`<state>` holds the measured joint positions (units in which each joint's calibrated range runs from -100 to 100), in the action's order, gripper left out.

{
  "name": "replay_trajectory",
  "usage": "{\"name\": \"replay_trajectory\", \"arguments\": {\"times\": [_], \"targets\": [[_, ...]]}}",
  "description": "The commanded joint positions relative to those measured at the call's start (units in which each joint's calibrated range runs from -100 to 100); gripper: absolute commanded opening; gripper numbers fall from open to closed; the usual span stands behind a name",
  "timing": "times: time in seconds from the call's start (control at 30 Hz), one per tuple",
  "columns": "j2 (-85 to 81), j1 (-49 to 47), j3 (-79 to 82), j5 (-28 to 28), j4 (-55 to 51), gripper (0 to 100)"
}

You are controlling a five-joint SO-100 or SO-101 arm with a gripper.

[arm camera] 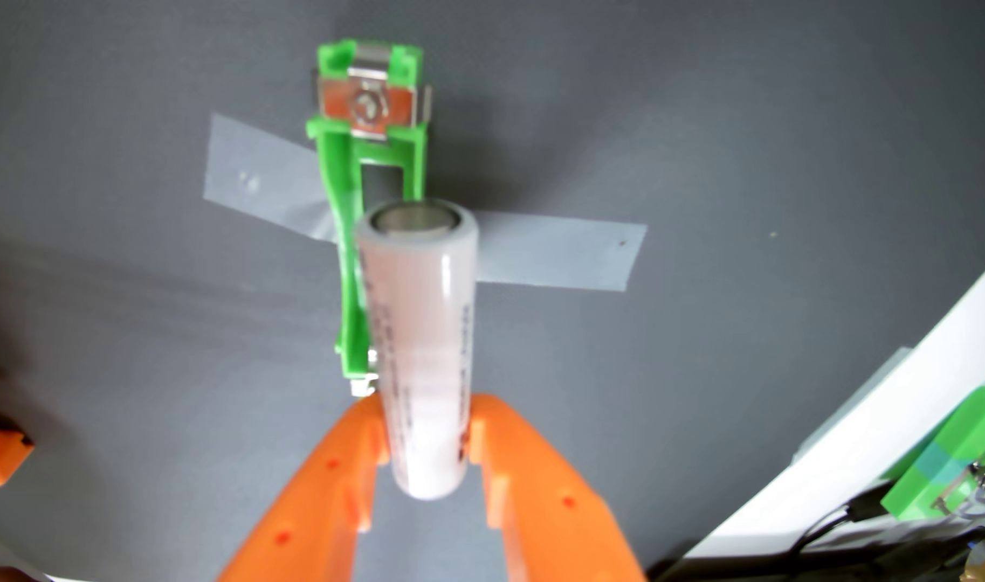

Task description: Insert Battery

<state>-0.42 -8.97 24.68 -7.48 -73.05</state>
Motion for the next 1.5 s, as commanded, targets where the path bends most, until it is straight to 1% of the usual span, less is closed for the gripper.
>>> {"name": "replay_trajectory", "arguments": {"times": [0.0, 0.63, 1.47], "targets": [[-0.38, 0.24, -0.78, -0.29, 0.07, 2], [-0.38, -0.12, 2.74, -0.39, 0.91, 2], [-0.21, 0.47, 2.83, -0.45, 1.17, 2]]}}
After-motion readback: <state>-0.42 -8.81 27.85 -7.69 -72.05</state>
